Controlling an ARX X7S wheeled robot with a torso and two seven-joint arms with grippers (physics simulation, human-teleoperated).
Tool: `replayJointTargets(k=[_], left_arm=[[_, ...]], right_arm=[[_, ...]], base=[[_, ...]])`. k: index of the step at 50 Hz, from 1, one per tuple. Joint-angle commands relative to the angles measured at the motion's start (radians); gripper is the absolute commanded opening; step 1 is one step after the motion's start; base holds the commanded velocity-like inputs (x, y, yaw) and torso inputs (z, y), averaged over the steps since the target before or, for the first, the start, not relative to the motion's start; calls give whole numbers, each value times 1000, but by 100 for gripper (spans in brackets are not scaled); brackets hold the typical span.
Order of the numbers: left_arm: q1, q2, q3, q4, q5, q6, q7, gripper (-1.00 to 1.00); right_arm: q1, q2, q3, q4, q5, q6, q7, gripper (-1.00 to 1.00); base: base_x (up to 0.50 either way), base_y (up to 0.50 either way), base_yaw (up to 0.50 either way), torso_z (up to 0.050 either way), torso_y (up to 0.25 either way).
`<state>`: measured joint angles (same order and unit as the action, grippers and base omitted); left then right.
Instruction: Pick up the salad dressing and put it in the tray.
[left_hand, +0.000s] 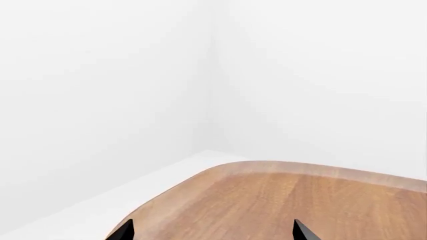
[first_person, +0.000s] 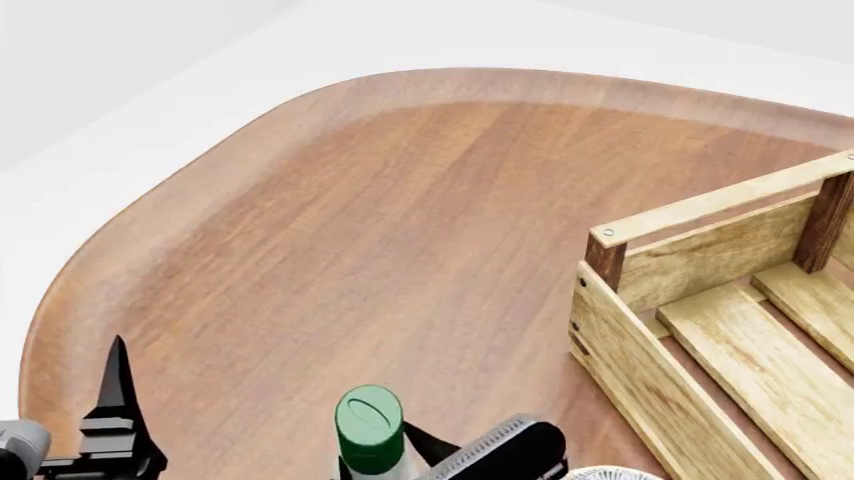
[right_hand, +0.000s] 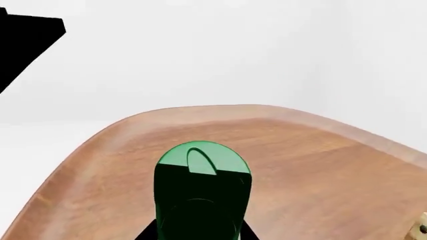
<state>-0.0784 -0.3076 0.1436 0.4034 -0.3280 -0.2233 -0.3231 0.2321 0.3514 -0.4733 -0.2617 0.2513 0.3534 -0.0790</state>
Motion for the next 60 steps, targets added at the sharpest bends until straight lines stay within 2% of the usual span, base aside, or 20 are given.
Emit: replayJointTargets(k=[1, 21, 60], left_arm=[[-2, -5, 4, 5, -2, -3, -4, 100], [-6, -10, 10, 3, -6, 0, -9, 100], [-2, -14, 23, -17, -2, 24, -18, 100]], right_arm=[[3, 29, 69, -169, 14, 40, 53, -100], [1, 78, 188, -362, 68, 104, 125, -100], [-5, 126, 488, -369, 106, 137, 297, -100]], base=[[0, 0, 0, 0, 0], [0, 0, 0, 0, 1], [0, 0, 0, 0, 1]])
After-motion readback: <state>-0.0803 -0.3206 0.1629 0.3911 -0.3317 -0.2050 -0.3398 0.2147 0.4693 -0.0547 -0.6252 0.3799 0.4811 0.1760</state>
